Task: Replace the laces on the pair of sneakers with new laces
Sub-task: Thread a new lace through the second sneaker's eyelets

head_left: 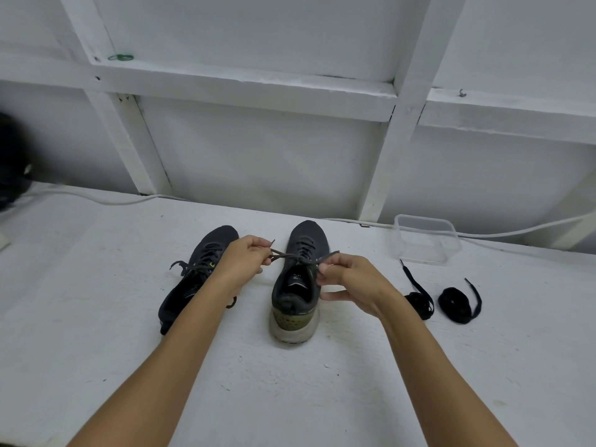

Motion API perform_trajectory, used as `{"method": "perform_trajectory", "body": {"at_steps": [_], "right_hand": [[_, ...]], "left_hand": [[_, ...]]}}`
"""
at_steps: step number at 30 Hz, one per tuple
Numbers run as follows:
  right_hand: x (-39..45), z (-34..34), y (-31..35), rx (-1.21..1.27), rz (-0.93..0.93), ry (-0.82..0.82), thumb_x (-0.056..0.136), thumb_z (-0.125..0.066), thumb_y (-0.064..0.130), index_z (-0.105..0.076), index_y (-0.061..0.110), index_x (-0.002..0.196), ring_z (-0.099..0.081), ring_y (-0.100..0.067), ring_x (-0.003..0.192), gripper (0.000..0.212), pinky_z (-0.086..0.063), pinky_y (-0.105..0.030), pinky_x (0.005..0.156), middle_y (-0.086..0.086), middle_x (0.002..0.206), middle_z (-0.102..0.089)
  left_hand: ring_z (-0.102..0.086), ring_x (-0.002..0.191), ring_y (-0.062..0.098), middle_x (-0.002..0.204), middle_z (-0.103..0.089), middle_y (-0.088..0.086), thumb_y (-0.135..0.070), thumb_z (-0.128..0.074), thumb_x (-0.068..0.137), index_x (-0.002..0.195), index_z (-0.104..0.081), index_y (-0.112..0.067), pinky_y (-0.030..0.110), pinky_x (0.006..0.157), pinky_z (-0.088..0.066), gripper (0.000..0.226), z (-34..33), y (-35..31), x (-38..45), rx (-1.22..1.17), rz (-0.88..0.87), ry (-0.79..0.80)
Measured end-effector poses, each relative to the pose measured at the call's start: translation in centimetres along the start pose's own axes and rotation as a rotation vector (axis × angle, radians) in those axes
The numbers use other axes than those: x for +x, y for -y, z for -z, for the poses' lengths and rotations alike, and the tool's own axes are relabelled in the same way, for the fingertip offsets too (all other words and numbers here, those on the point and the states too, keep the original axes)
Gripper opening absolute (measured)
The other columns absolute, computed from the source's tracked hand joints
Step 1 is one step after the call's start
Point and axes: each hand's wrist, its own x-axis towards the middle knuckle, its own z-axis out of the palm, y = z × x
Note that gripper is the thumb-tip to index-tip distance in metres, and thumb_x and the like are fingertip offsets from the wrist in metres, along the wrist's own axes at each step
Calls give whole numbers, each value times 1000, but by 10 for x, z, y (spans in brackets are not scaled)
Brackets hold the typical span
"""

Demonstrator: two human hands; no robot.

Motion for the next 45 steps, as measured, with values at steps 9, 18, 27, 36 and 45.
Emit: {"method": "perform_trajectory", "body": {"at_steps": [9,18,27,36,45], "right_hand": [[-2,20,7,-133,-84,-23,99,-62,9,-74,5,103,-65,-23,100,13,-62,-35,74,-10,113,-68],[-2,14,-1,-267,-87,-69,105,-51,18,-69,5,97,-68,-18,87,24,-63,-36,69,-8,93,-63],[-1,14,-1,-344,-3,-223,106,-44,21,-67,5,96,-71,-21,85,30,-64,-36,66,-10,90,-63],[-3,4,2,-264,-71,-226,108,-39,32,-56,6,111,-68,-21,86,32,-64,-39,67,-9,101,-57],[-2,17,-4,-457,16,-253,108,-42,24,-58,8,94,-67,-18,86,26,-63,-32,66,-11,92,-62]], "left_hand": [[-68,84,6,96,-74,1,-10,-60,98,106,-73,-17,15,65,-50,17,8,3,2,80,-96,34],[-68,72,7,88,-73,6,-11,-61,97,100,-71,-7,16,60,-52,11,-5,3,9,-27,-13,-140],[-60,70,3,83,-69,2,-12,-60,98,96,-69,-12,18,62,-45,9,-3,0,8,-64,50,-107],[-60,70,4,85,-68,1,-11,-60,99,101,-69,-11,19,62,-46,10,-6,2,8,-76,36,-102],[-59,67,5,83,-69,2,-12,-60,98,102,-71,-8,16,60,-44,12,-7,6,12,-39,14,-159]]}}
